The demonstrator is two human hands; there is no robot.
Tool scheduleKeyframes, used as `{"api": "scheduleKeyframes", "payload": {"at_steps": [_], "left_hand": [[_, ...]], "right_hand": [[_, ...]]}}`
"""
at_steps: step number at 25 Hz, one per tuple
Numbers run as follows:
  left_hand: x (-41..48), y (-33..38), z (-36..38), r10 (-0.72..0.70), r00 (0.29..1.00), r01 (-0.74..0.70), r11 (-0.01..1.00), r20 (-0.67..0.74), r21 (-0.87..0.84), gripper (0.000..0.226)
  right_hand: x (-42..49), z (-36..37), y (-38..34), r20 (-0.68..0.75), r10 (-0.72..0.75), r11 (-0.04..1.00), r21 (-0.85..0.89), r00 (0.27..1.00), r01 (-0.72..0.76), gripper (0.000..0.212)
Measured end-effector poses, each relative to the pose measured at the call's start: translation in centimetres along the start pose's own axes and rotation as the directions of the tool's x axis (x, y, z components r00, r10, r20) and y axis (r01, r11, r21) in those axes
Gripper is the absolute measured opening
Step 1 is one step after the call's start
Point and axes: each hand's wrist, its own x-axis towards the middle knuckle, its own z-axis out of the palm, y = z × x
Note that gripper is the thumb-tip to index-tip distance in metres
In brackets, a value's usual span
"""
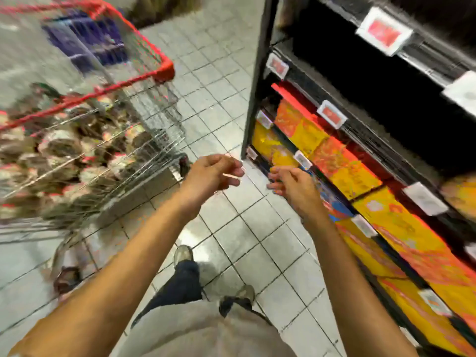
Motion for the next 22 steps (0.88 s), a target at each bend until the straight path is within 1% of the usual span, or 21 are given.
{"api": "scheduleKeyframes", "payload": {"at_steps": [2,3,4,6,9,11,13,16,18,19,20,22], "left_hand": [[-1.7,-1.0,-6.7,-0.037,0.984,0.017,0.993,-0.175,-0.113,0.024],[-2.3,-1.4,-9.7,-0.055,0.970,0.016,0.987,-0.237,-0.162,0.025],[-2.8,-1.9,-12.7,-0.072,0.952,0.007,0.977,-0.297,-0.215,0.025],[-3.9,-3.3,-20.5,-0.100,0.891,-0.038,0.956,-0.444,-0.292,0.022],[-4.8,-4.2,-32.0,-0.133,0.809,-0.095,0.931,-0.572,-0.352,0.016],[-4.9,-4.0,-38.5,-0.134,0.755,-0.150,0.917,-0.642,-0.369,0.016],[-3.7,-3.3,-43.8,-0.148,0.715,-0.163,0.915,-0.684,-0.369,0.016],[0.0,-2.5,-51.0,-0.149,0.697,-0.128,0.937,-0.701,-0.326,0.019],[3.8,-2.4,-55.1,-0.178,0.694,-0.052,0.954,-0.698,-0.295,0.022],[5.9,-2.6,-56.7,-0.204,0.689,0.005,0.961,-0.696,-0.277,0.023],[7.9,-3.1,-58.3,-0.226,0.681,0.067,0.966,-0.697,-0.248,0.024],[13.4,-4.6,-61.5,-0.228,0.651,0.181,0.973,-0.724,-0.144,0.024]], "right_hand": [[0.8,8.0,-1.9,0.207,-0.019,1.000,-0.019,0.978,0.023,0.022],[1.3,11.3,-2.8,0.275,-0.032,0.999,-0.025,0.961,0.041,0.024],[1.7,14.5,-3.8,0.325,-0.049,0.998,-0.024,0.944,0.060,0.025],[2.7,22.5,-5.7,0.443,-0.084,0.995,-0.017,0.893,0.102,0.029],[4.8,33.5,-9.1,0.554,-0.140,0.985,-0.004,0.820,0.171,0.029],[6.1,39.9,-11.2,0.587,-0.134,0.982,-0.029,0.799,0.186,0.026],[8.1,45.0,-13.0,0.590,-0.148,0.964,-0.094,0.794,0.250,0.028],[12.9,51.9,-14.8,0.618,-0.137,0.894,-0.259,0.774,0.365,0.024],[17.5,56.7,-15.4,0.626,-0.097,0.839,-0.366,0.774,0.402,0.023],[19.6,58.9,-15.5,0.619,-0.070,0.826,-0.404,0.782,0.393,0.024],[21.6,61.1,-15.4,0.611,-0.036,0.817,-0.437,0.791,0.375,0.026],[26.1,66.0,-14.6,0.572,0.047,0.855,-0.447,0.819,0.263,0.032]]}}
